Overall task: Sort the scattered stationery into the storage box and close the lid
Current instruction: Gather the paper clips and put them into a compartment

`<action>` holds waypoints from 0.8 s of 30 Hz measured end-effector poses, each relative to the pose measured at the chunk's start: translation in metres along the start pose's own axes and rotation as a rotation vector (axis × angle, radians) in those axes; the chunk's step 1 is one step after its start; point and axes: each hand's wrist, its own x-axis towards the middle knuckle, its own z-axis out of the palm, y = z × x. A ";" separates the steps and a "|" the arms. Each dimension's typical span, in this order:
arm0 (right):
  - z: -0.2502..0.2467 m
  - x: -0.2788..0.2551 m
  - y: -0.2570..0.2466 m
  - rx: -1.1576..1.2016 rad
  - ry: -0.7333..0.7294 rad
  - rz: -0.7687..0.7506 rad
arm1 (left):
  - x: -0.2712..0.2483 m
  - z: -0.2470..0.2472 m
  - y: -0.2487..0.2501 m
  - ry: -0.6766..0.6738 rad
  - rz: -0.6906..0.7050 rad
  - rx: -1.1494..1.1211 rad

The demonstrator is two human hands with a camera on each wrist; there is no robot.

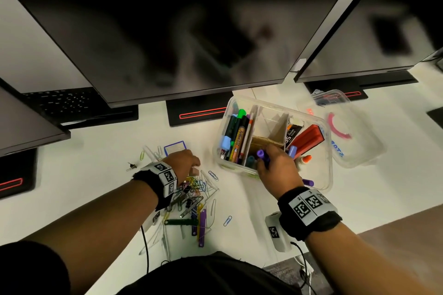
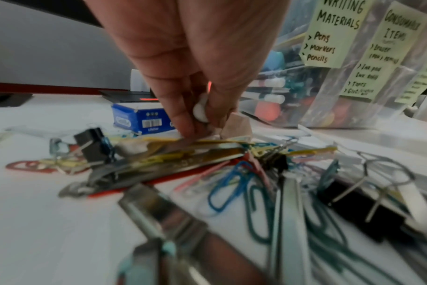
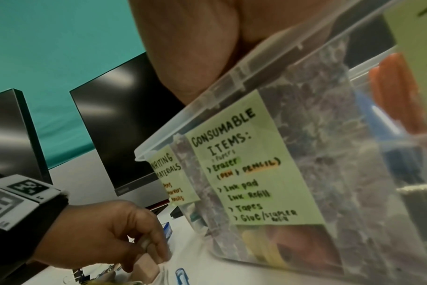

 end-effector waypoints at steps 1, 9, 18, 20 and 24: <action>0.000 0.000 0.000 0.001 0.001 0.000 | 0.000 0.000 0.000 0.006 -0.008 0.020; -0.001 -0.001 -0.001 0.079 0.034 0.045 | -0.015 -0.043 0.018 0.535 -0.005 -0.245; -0.011 -0.004 0.001 0.419 0.164 0.201 | -0.025 -0.061 0.119 0.372 0.325 -0.265; -0.012 -0.004 0.000 0.455 0.178 0.188 | -0.020 -0.048 0.127 0.261 0.360 -0.281; -0.011 -0.004 0.002 0.509 0.169 0.189 | -0.017 -0.044 0.120 0.295 0.321 -0.331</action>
